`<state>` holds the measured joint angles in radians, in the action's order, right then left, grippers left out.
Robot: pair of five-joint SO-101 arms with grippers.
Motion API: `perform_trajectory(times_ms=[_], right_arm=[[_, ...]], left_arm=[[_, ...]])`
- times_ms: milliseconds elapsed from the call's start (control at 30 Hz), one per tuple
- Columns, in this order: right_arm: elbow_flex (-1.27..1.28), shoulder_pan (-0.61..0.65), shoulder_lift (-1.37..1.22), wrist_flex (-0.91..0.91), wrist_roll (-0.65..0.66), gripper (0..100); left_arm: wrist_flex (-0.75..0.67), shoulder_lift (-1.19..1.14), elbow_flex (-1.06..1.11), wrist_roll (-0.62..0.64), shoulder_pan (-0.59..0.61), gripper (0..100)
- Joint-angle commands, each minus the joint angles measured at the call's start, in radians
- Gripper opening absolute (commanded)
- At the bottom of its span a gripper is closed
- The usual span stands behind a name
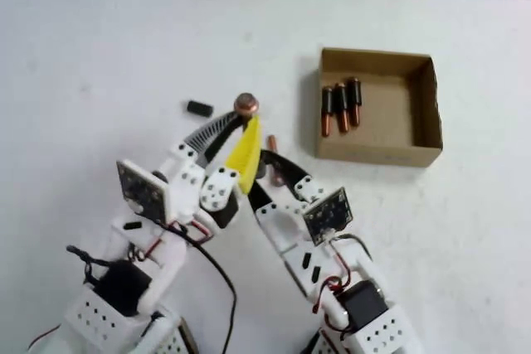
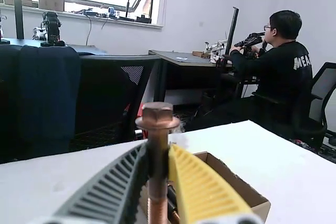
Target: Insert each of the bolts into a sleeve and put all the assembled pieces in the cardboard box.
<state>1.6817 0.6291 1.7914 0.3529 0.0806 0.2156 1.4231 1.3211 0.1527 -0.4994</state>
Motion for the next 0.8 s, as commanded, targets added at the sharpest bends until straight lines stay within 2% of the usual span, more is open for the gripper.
perform_trajectory(times_ms=[0, 467, 767], right_arm=[[0.008, 0.010, 0.012, -0.028, -0.012, 1.6], [0.008, 0.008, 0.012, -0.028, -0.012, 1.6], [0.006, 0.008, 0.012, -0.028, -0.012, 1.6]], left_arm=[[-0.066, 0.025, 0.020, 0.009, -0.012, 2], [-0.071, 0.022, 0.028, 0.009, -0.013, 2], [-0.071, 0.022, 0.028, 0.054, -0.012, 2]])
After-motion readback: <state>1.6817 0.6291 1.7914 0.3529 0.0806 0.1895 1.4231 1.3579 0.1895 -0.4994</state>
